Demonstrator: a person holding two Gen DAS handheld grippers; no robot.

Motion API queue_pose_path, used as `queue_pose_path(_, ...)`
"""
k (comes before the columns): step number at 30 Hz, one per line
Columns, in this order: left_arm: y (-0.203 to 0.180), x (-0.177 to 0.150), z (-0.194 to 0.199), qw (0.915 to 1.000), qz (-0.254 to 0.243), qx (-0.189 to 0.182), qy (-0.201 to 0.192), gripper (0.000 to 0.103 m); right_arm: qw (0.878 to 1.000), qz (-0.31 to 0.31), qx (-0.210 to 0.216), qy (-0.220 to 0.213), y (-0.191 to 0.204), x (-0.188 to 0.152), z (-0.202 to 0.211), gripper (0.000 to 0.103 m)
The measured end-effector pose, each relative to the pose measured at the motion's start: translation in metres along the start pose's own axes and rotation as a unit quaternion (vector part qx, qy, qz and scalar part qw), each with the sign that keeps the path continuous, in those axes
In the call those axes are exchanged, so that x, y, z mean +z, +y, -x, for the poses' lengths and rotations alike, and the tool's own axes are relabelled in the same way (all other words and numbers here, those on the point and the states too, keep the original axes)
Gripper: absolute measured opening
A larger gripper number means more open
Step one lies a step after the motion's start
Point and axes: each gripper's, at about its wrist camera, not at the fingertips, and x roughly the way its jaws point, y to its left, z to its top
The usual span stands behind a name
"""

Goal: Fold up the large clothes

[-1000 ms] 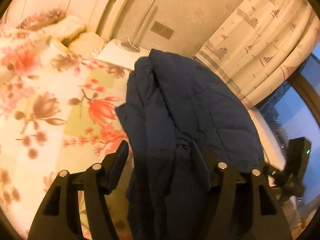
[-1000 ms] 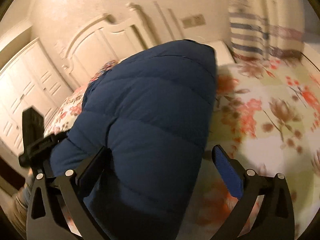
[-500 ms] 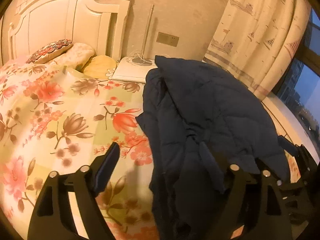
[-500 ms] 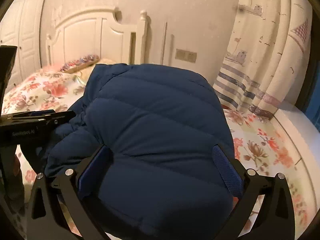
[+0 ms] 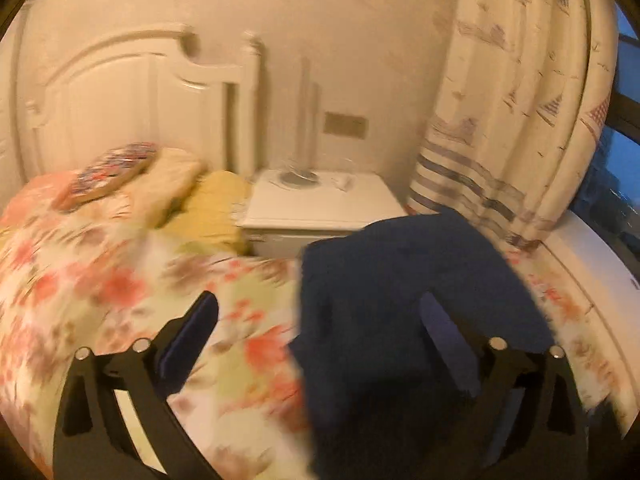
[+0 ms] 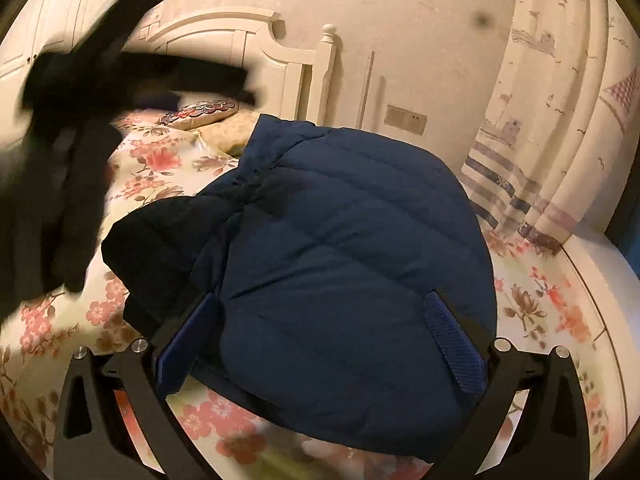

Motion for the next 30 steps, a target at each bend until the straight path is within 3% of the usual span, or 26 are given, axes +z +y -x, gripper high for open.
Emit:
queue_pose_path(3, -0.022, 0.029, -0.036, 0.9987, -0.001, -0.030, 0.041, 0.101, 1.000, 0.000, -0.001, -0.005, 0.003, -0.004, -0.002, 0.099)
queue_pose_path(5, -0.028, 0.036, -0.060, 0.9954, 0.029, -0.072, 0.057, 0.101, 1.000, 0.000, 0.003, -0.004, 0.002, -0.004, -0.002, 0.099)
queue_pose_path(6, -0.029, 0.034, -0.072, 0.9930, 0.040, -0.085, 0.071, 0.101, 1.000, 0.002, 0.006, -0.001, 0.001, -0.004, -0.001, 0.099)
queue_pose_path(9, -0.028, 0.006, -0.118, 0.9877, 0.022, -0.075, 0.136, 0.101, 1.000, 0.016, 0.013, 0.004, 0.002, -0.005, 0.007, 0.099)
queue_pose_path(12, -0.005, -0.002, -0.123, 0.9809, 0.069, -0.111, 0.144, 0.101, 1.000, 0.017, 0.010, 0.000, 0.003, -0.006, 0.026, 0.099)
queue_pose_path(14, -0.002, -0.003, -0.118, 0.9812, 0.065, -0.106, 0.148, 0.101, 1.000, -0.014, 0.020, -0.015, -0.004, -0.008, 0.045, 0.099)
queue_pose_path(17, -0.003, -0.003, -0.078, 0.9925, 0.053, -0.046, 0.100, 0.100, 0.999, -0.025, 0.025, -0.029, -0.012, -0.012, 0.074, 0.099)
queue_pose_path(19, -0.004, -0.009, -0.029, 0.9977, 0.047, -0.032, 0.036, 0.100, 0.999, -0.021, 0.016, -0.034, -0.018, -0.017, 0.089, 0.099)
queue_pose_path(23, -0.004, -0.038, 0.069, 0.9968, 0.036, 0.023, -0.068, 0.101, 0.998, -0.037, -0.005, -0.044, -0.035, -0.028, 0.120, 0.099)
queue_pose_path(28, -0.006, -0.076, 0.157, 0.9882, 0.022, 0.130, -0.077, 0.101, 0.994, -0.101, -0.018, -0.042, -0.050, -0.034, 0.147, 0.099)
queue_pose_path(30, -0.010, -0.094, 0.186, 0.9849, 0.018, 0.146, -0.091, 0.101, 0.993, -0.115, -0.017, -0.035, -0.048, -0.034, 0.151, 0.099)
